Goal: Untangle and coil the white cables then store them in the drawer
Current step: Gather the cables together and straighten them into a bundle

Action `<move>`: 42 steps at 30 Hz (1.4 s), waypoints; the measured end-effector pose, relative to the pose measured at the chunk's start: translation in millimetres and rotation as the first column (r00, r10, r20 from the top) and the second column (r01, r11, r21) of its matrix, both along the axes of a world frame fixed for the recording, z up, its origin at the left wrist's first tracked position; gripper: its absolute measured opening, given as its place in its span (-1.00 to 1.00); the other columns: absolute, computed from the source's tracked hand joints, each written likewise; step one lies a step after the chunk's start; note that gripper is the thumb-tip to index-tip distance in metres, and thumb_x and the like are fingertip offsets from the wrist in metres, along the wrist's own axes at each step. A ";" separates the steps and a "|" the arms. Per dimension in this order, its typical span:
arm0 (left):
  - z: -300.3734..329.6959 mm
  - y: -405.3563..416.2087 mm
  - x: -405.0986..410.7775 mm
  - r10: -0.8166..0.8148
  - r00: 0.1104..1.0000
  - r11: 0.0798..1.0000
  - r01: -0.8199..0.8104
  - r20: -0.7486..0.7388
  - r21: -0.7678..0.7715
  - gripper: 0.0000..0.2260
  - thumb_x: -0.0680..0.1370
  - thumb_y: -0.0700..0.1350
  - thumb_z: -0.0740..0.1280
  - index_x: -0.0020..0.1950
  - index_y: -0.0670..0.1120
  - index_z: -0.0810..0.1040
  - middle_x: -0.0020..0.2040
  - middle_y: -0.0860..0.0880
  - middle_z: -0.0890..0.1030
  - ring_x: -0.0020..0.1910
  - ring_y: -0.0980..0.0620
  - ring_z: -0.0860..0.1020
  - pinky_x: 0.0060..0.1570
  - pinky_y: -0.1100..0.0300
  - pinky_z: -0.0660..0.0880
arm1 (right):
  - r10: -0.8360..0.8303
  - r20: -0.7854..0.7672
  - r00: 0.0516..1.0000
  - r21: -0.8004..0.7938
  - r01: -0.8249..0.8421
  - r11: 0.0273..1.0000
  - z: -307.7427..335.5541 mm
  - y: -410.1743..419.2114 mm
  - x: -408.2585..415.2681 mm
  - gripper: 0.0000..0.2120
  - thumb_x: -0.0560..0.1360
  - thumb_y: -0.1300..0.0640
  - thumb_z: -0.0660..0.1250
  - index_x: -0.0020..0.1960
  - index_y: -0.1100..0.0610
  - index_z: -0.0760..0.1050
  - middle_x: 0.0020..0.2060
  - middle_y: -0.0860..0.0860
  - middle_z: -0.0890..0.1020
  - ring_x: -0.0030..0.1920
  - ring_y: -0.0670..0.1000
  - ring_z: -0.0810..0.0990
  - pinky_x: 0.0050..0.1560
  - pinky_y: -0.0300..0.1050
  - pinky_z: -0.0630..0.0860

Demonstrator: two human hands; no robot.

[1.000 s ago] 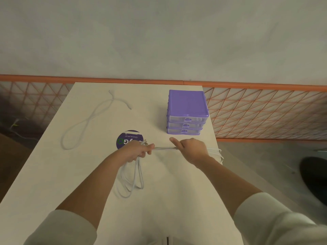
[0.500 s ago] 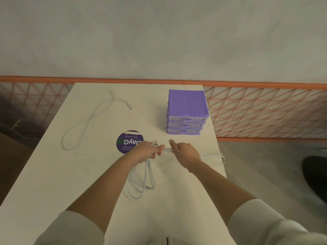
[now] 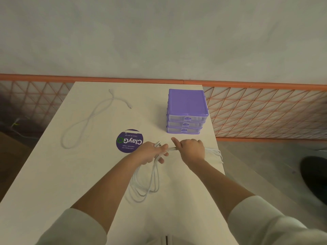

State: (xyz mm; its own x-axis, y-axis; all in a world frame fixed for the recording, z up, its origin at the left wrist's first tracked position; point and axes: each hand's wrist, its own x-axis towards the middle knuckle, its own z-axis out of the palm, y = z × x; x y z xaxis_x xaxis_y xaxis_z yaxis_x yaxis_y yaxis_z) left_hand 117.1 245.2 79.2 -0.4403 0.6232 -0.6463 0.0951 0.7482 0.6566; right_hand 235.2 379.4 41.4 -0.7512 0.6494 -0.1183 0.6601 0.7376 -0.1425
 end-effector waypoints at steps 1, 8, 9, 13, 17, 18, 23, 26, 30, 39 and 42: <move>-1.7 -1.9 -3.5 0.014 1.000 1.000 -0.014 -0.002 0.011 -0.55 0.56 0.28 0.20 0.04 -0.05 0.65 -0.19 0.02 0.70 -0.57 0.14 0.24 -0.52 0.29 0.17 | -0.012 0.008 1.000 0.012 0.012 1.000 -1.0 3.4 0.8 -0.37 0.62 -0.28 -0.13 -0.28 0.08 0.49 -0.37 0.00 0.53 -0.27 0.08 0.46 -0.02 -0.05 0.29; -6.8 -54.3 -59.2 0.614 0.738 0.674 -0.675 0.281 0.301 -0.56 0.56 0.24 0.23 -0.37 0.00 0.24 -0.58 0.12 0.25 -0.65 0.16 0.18 -0.64 0.34 0.10 | -0.193 0.068 0.979 -0.109 0.200 0.974 -14.9 39.9 41.2 -0.40 0.65 -0.21 -0.10 -0.08 0.14 0.58 -0.18 0.13 0.64 0.00 0.18 0.58 0.17 0.01 0.35; -6.9 -64.8 -66.4 0.650 0.645 0.565 -0.763 0.402 0.313 -0.55 0.56 0.25 0.22 -0.37 0.01 0.21 -0.58 0.12 0.20 -0.65 0.17 0.14 -0.65 0.35 0.05 | -0.200 0.100 0.975 -0.106 0.211 0.972 -18.3 41.6 44.0 -0.40 0.65 -0.19 -0.11 -0.05 0.15 0.58 -0.19 0.12 0.63 0.00 0.18 0.59 0.18 0.01 0.35; -3.2 -92.7 -85.9 0.625 0.384 0.252 -0.923 0.679 0.290 -0.54 0.57 0.26 0.18 -0.36 0.02 0.15 -0.58 0.10 0.15 -0.66 0.17 0.10 -0.67 0.38 -0.01 | -0.149 0.155 0.977 -0.178 0.176 0.968 -20.3 33.1 33.7 -0.56 0.65 -0.04 -0.03 -0.01 0.14 0.57 -0.12 0.06 0.67 -0.03 0.13 0.61 0.19 0.00 0.40; 1.1 -110.4 -102.6 0.532 0.295 0.105 -0.953 0.793 0.284 -0.54 0.58 0.28 0.15 -0.37 0.02 0.14 -0.57 0.09 0.15 -0.68 0.16 0.10 -0.68 0.35 -0.01 | -0.058 0.177 0.983 -0.422 0.129 0.897 -9.9 7.1 -5.8 -0.54 0.64 -0.09 0.01 0.09 0.13 0.60 0.03 0.06 0.67 -0.02 0.11 0.62 0.12 -0.05 0.52; 1.8 -113.4 -105.7 0.516 0.294 0.098 -0.953 0.805 0.285 -0.53 0.57 0.28 0.15 -0.38 0.02 0.15 -0.57 0.09 0.15 -0.68 0.16 0.10 -0.68 0.35 -0.01 | -0.003 0.193 0.981 -0.433 0.088 0.897 -5.9 -4.5 -19.8 -0.55 0.64 -0.09 0.00 0.17 0.14 0.56 0.14 0.10 0.62 0.10 0.15 0.58 0.20 -0.02 0.48; 1.3 -119.5 -113.0 0.466 0.265 0.057 -0.961 0.844 0.271 -0.52 0.58 0.27 0.16 -0.41 0.01 0.17 -0.55 0.08 0.14 -0.67 0.15 0.10 -0.68 0.32 -0.01 | 0.363 -0.068 0.929 -0.574 -0.334 0.747 30.5 -99.7 -80.7 -0.56 0.66 -0.13 0.03 0.28 0.12 0.49 0.22 0.13 0.56 0.21 0.19 0.50 0.24 0.06 0.41; 1.3 -124.3 -118.0 0.429 0.212 -0.013 -0.971 0.878 0.240 -0.51 0.58 0.26 0.17 -0.43 0.00 0.20 -0.54 0.07 0.14 -0.65 0.14 0.09 -0.67 0.32 -0.02 | 0.365 -0.171 0.915 -0.630 -0.386 0.673 30.4 -141.1 -95.0 -0.62 0.64 -0.15 0.09 0.15 0.13 0.48 -0.02 0.09 0.59 -0.02 0.16 0.57 0.02 0.09 0.52; -1.9 -136.3 -125.8 0.394 0.150 -0.096 -0.974 0.907 0.203 -0.50 0.58 0.25 0.16 -0.44 -0.01 0.22 -0.53 0.08 0.16 -0.64 0.14 0.10 -0.64 0.32 -0.01 | 0.278 -0.137 0.951 -0.538 -0.307 0.785 30.8 -135.9 -95.2 -0.53 0.61 -0.27 0.03 -0.06 0.08 0.49 -0.18 0.02 0.60 -0.20 0.11 0.59 -0.15 -0.04 0.49; -9.3 -144.7 -142.8 0.392 0.057 -0.179 -0.974 0.918 0.137 -0.47 0.59 0.25 0.14 -0.47 -0.01 0.20 -0.51 0.07 0.14 -0.62 0.12 0.10 -0.63 0.33 0.02 | 0.022 0.039 0.999 -0.316 -0.008 0.949 10.5 -88.3 -59.1 -0.37 0.62 -0.29 -0.16 -0.11 0.08 0.54 -0.23 0.04 0.54 -0.19 0.13 0.49 -0.15 -0.09 0.39; -14.2 -153.9 -152.6 0.415 0.044 -0.185 -0.974 0.909 0.131 -0.48 0.58 0.26 0.15 -0.46 -0.01 0.20 -0.50 0.08 0.14 -0.61 0.13 0.10 -0.62 0.33 0.03 | -0.060 0.095 0.994 -0.309 0.087 0.947 1.7 -69.8 -43.4 -0.38 0.63 -0.25 -0.14 -0.04 0.11 0.58 -0.22 0.04 0.55 -0.25 0.11 0.52 -0.16 -0.11 0.45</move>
